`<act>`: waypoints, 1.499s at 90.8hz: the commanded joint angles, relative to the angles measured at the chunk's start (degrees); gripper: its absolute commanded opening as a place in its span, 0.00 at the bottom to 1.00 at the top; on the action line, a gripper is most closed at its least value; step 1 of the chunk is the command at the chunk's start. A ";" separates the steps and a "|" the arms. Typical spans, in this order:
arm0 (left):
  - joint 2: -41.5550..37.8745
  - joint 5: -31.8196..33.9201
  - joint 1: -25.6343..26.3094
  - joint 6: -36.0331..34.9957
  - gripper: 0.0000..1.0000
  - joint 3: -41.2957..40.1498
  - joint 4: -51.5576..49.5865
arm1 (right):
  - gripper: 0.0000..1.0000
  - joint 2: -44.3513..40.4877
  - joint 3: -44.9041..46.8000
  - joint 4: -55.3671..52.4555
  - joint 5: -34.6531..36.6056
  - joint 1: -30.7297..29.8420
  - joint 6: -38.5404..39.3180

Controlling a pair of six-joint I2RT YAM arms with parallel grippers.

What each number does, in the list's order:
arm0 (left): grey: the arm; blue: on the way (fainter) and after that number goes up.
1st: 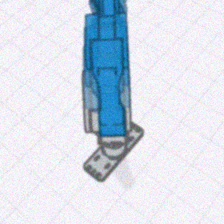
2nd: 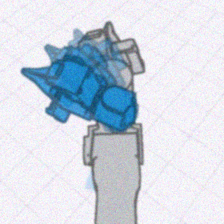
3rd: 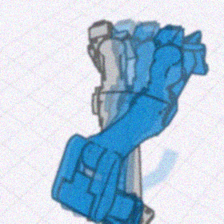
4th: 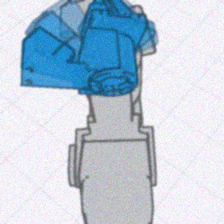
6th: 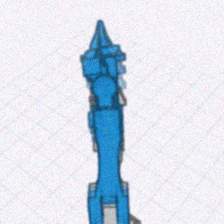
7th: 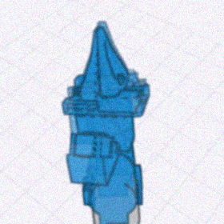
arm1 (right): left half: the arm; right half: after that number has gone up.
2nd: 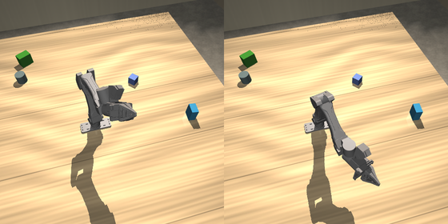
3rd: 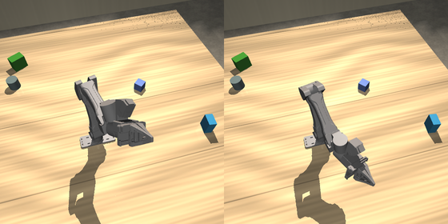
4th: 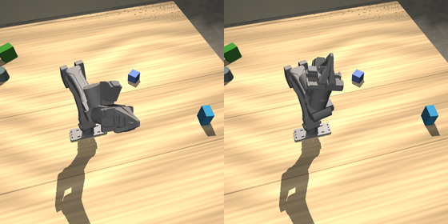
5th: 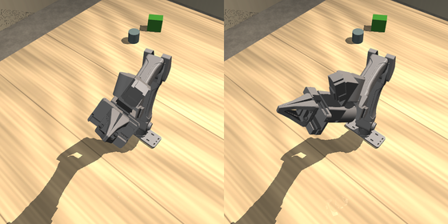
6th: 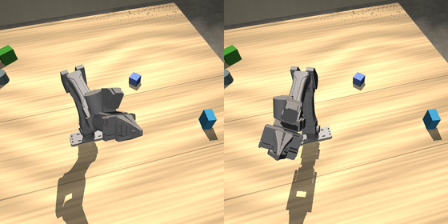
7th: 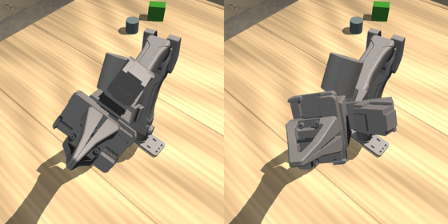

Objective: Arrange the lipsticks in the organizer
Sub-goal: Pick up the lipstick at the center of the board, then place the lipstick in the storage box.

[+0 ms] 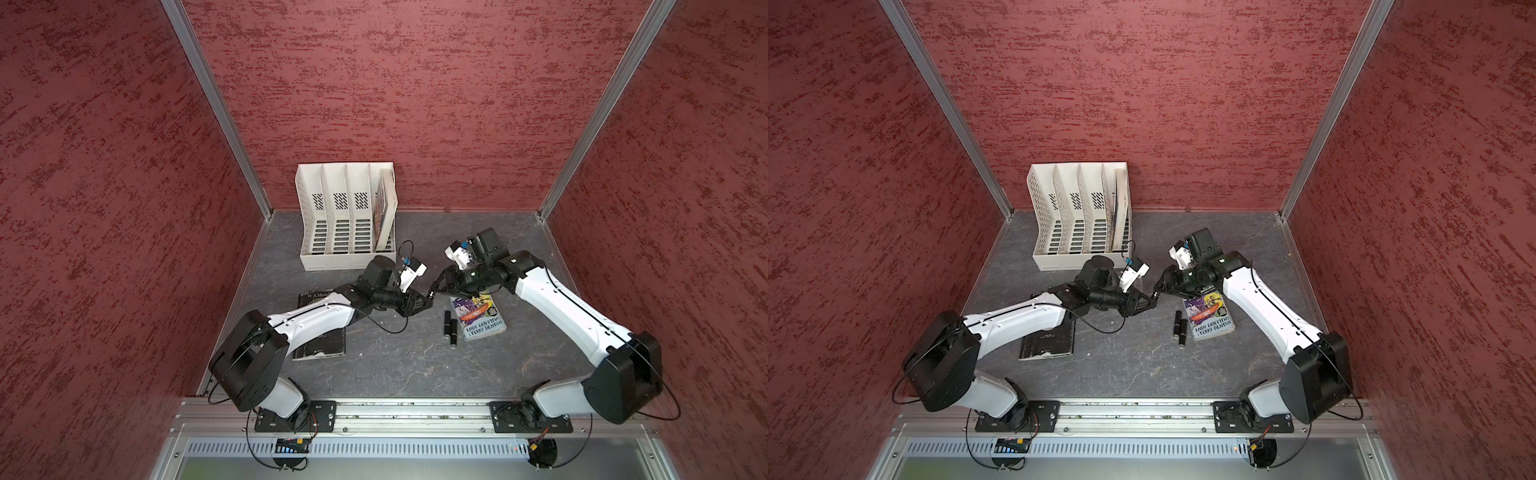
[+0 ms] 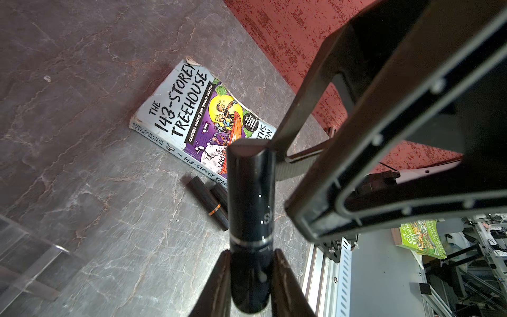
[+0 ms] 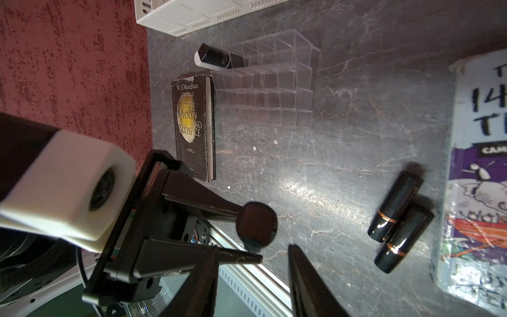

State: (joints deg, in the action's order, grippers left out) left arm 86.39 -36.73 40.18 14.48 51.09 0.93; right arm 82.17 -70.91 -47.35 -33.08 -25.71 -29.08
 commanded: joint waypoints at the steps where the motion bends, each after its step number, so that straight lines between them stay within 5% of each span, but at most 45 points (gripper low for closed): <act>1: -1.42 0.39 0.22 -1.39 0.15 0.27 0.34 | 0.43 0.96 -2.09 -0.84 1.80 0.23 0.08; 60: -1.59 1.41 0.33 -1.10 0.18 0.95 -0.57 | 0.25 5.29 -1.60 7.24 1.11 -1.43 -6.72; 68: -1.94 3.28 0.21 -0.19 0.31 1.22 -1.51 | 0.22 5.19 -1.59 7.93 2.17 -1.92 -7.47; 76: -3.92 5.81 -0.21 1.23 0.58 1.65 -4.28 | 0.20 5.56 -1.89 9.33 4.45 -2.68 -8.40; 89: -11.32 18.27 -4.76 7.08 0.82 0.22 -13.21 | 0.17 6.60 -3.21 14.47 15.02 -6.03 -11.03; 107: -19.97 41.71 -17.86 11.92 0.99 0.37 -30.94 | 0.15 11.79 -6.20 25.48 44.74 -17.07 -6.57; 113: -21.48 39.54 -22.13 13.00 1.00 0.01 -30.92 | 0.14 14.36 -7.32 29.78 50.81 -19.34 -3.68; 126: -23.18 22.41 -28.53 13.27 0.99 -3.73 -23.45 | 0.13 20.84 -11.56 36.16 57.32 -23.17 3.07; 136: -25.32 24.25 -27.44 13.50 0.90 -7.04 -17.52 | 0.13 25.86 -14.98 37.73 57.87 -24.35 3.92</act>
State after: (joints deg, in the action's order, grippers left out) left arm 63.24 -9.56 12.01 27.27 46.54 -22.26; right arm 104.33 -82.13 -15.81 17.39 -49.10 -29.32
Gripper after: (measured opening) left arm 0.927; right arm 0.243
